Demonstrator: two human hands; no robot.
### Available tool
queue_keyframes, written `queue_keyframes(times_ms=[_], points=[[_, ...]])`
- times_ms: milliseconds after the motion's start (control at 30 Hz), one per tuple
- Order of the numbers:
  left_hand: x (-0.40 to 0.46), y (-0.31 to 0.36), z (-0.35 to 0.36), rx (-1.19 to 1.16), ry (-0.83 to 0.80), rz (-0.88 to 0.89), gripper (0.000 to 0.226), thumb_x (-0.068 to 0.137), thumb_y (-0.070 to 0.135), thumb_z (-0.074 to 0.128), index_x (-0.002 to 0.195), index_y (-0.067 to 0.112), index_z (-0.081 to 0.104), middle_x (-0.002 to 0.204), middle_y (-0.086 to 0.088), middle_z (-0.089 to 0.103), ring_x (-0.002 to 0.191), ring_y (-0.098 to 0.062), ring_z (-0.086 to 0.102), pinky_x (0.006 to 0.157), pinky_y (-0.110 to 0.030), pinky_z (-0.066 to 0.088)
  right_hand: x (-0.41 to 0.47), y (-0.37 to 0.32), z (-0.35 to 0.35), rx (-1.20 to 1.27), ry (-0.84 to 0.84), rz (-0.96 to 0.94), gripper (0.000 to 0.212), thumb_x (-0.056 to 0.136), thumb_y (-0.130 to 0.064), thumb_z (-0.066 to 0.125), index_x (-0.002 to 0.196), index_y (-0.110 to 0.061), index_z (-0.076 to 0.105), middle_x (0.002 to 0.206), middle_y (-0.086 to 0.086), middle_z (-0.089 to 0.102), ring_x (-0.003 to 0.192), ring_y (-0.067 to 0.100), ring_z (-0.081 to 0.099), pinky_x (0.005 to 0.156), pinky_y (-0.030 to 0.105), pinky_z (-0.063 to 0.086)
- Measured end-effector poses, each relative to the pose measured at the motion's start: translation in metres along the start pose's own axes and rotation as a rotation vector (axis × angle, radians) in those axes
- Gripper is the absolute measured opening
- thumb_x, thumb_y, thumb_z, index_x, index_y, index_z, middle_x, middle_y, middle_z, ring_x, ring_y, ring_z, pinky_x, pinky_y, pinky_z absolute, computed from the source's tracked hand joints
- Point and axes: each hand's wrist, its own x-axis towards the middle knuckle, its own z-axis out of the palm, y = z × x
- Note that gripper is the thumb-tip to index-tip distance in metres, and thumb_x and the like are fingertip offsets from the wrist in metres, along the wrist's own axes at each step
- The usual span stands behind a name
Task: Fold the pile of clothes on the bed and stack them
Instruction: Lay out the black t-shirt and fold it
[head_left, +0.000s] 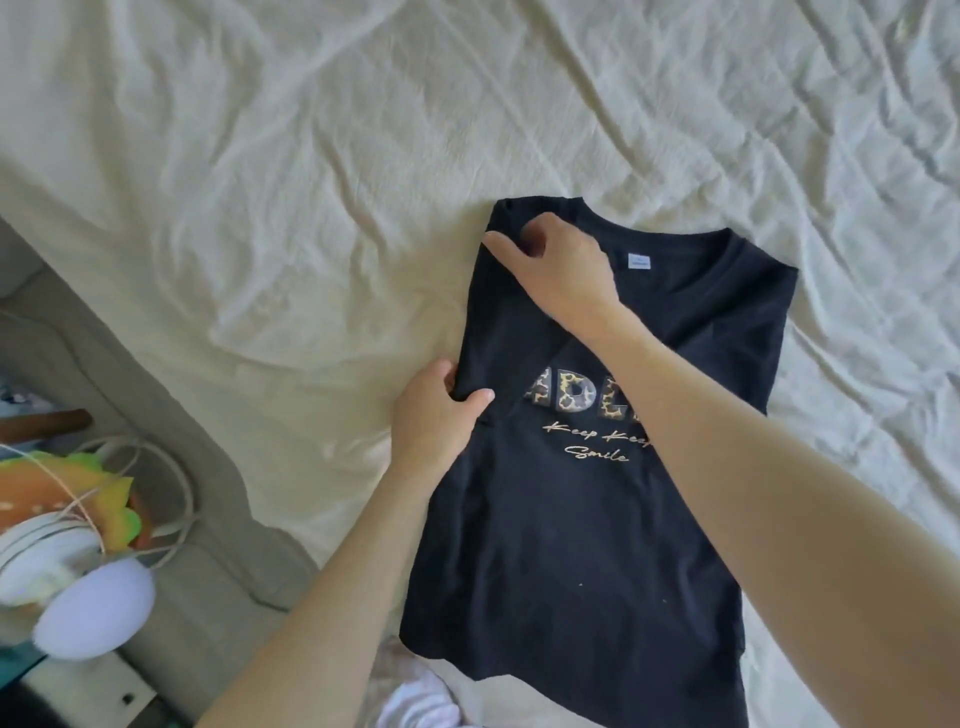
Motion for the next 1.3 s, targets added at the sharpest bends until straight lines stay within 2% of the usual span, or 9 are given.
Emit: queue_keyframes(times_ms=[67,167,367,467,567,733,900,1100,1300], points=[[0.001,-0.003,-0.004,-0.016,-0.065,-0.035,0.029,0.082,0.031,0.067,0.092,0.005,0.06,0.09,-0.007,0.066,0.085,-0.026,0.061,0.077,-0.037,0.048,0.017,-0.007,0.004,0.052,-0.05,0.019,0.03,0.091,-0.039,0.056,0.09,-0.01,0.059,0.066,-0.007,0.048,0.062,0.011,0.046,0.056,0.026,0.035],[0.003,-0.011,-0.012,-0.138,-0.139,-0.076,0.024,0.081,0.029,0.069,0.095,0.011,0.064,0.092,-0.001,0.068,0.087,-0.02,0.064,0.083,-0.039,0.051,0.028,-0.006,0.009,0.318,-0.085,0.151,0.019,0.093,-0.022,0.056,0.106,-0.01,0.065,0.076,-0.009,0.052,0.074,0.008,0.048,0.072,0.023,0.04],[0.007,-0.016,-0.012,-0.124,-0.091,-0.096,0.027,0.079,0.036,0.07,0.087,0.012,0.062,0.083,0.004,0.065,0.081,-0.017,0.061,0.075,-0.032,0.047,0.018,-0.007,0.014,0.163,0.004,0.106,0.047,0.089,-0.056,0.05,0.067,-0.015,0.05,0.059,-0.005,0.049,0.057,0.01,0.046,0.054,0.028,0.034],[0.005,-0.017,-0.007,-0.114,-0.061,-0.112,0.032,0.077,0.044,0.07,0.084,0.015,0.061,0.081,0.005,0.065,0.082,-0.017,0.062,0.077,-0.035,0.049,0.005,0.011,0.005,-0.051,-0.101,0.135,0.05,0.081,-0.071,0.048,0.089,-0.022,0.054,0.08,-0.006,0.057,0.075,0.015,0.052,0.063,0.03,0.036],[0.002,-0.015,-0.004,-0.048,-0.04,-0.107,0.035,0.074,0.05,0.07,0.09,0.021,0.06,0.085,0.011,0.063,0.084,-0.015,0.061,0.078,-0.033,0.049,-0.004,0.029,-0.005,-0.094,-0.286,0.187,0.049,0.081,-0.049,0.066,0.115,-0.017,0.054,0.101,-0.002,0.054,0.087,0.016,0.048,0.071,0.03,0.037],[-0.001,-0.022,-0.012,-0.174,-0.141,-0.086,0.028,0.072,0.045,0.074,0.09,0.03,0.059,0.09,0.016,0.064,0.086,-0.005,0.062,0.076,-0.027,0.05,-0.02,0.037,-0.006,0.134,-0.109,0.301,0.032,0.087,-0.033,0.065,0.112,-0.014,0.057,0.102,0.0,0.059,0.095,0.017,0.052,0.075,0.027,0.037],[-0.028,-0.049,-0.017,-0.157,-0.136,-0.086,0.023,0.084,0.027,0.068,0.096,0.008,0.061,0.091,-0.007,0.068,0.087,-0.026,0.065,0.074,-0.041,0.054,-0.105,0.042,0.024,-0.196,0.185,0.06,0.048,0.093,-0.027,0.055,0.138,-0.013,0.043,0.138,0.007,0.046,0.127,0.026,0.04,0.097,0.041,0.035],[-0.074,-0.078,-0.006,-0.134,-0.089,-0.05,0.027,0.09,0.026,0.06,0.081,0.001,0.056,0.081,-0.016,0.063,0.078,-0.034,0.059,0.067,-0.043,0.047,-0.242,0.08,0.065,-0.327,-0.139,0.006,0.051,0.098,-0.028,0.046,0.146,-0.017,0.034,0.156,0.007,0.023,0.145,0.024,0.018,0.116,0.043,0.013],[-0.109,-0.114,0.006,-0.099,-0.165,-0.071,0.021,0.088,0.024,0.062,0.094,0.003,0.059,0.09,-0.013,0.066,0.084,-0.028,0.06,0.069,-0.033,0.046,-0.31,0.108,0.056,-0.065,-0.076,0.218,0.038,0.097,-0.017,0.049,0.135,-0.011,0.051,0.149,0.005,0.039,0.14,0.022,0.031,0.116,0.033,0.019]])
